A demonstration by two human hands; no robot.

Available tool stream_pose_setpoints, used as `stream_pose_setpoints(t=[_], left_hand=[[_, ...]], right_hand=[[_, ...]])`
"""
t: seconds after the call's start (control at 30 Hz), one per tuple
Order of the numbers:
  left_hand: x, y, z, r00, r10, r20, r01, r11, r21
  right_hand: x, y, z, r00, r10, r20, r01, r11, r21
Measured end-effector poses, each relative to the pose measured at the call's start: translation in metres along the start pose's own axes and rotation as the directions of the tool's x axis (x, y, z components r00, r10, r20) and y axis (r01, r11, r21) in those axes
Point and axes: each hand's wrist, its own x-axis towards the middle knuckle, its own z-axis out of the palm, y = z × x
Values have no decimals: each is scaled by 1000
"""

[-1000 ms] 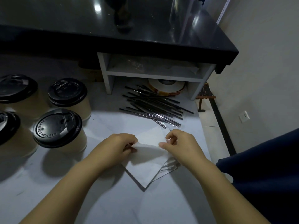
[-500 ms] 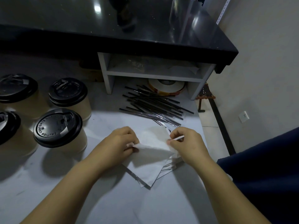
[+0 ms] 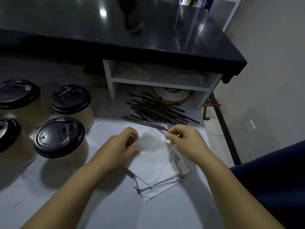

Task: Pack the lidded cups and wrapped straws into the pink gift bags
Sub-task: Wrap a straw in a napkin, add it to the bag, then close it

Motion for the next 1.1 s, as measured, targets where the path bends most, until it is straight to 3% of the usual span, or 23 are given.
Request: stream_pose_setpoints(t=[0.13,0.3,0.63,0.9,1.1], left_hand=[[5,-9,-4,999,-53,11,53,998,44],[8,-14,-3,996,-92,13,90,992,92],[6,-18,-1,995,-104,4,103,992,71],[7,-19,-2,995,-102,6,101,993,61],[7,-21,-2,994,-107,-3,107,993,43]], right_hand=[[30,-6,8,986,-165,-10,144,888,-437],[52,-9,22,980,-169,107,196,697,-690],[55,-6,26,993,-104,61,117,697,-707],[54,-16,32,984,-147,99,163,532,-831],[60,-18,27,981,-131,144,192,512,-837]])
